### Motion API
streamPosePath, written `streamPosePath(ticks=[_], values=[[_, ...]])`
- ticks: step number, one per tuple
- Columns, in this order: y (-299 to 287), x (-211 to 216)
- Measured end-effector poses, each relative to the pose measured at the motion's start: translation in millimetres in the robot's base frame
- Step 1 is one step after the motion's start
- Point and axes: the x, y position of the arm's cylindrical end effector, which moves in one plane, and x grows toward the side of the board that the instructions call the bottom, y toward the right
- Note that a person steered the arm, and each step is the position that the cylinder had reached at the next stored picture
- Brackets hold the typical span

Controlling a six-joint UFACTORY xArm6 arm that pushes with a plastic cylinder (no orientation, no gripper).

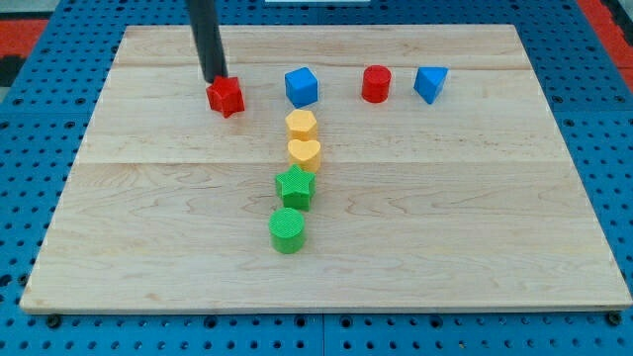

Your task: Push the red star towards the line of blocks

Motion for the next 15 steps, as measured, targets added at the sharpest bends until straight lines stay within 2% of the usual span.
streamPosePath(ticks=[3, 4, 6, 7, 9, 12, 13, 15], values=[[-10.9, 66.8], [29.1, 62.0], [-1.5, 43.6], [41.7, 30.0], [140.8, 34.9], [198.5, 56.6], [226.5, 89.0], [219.4, 192.1]])
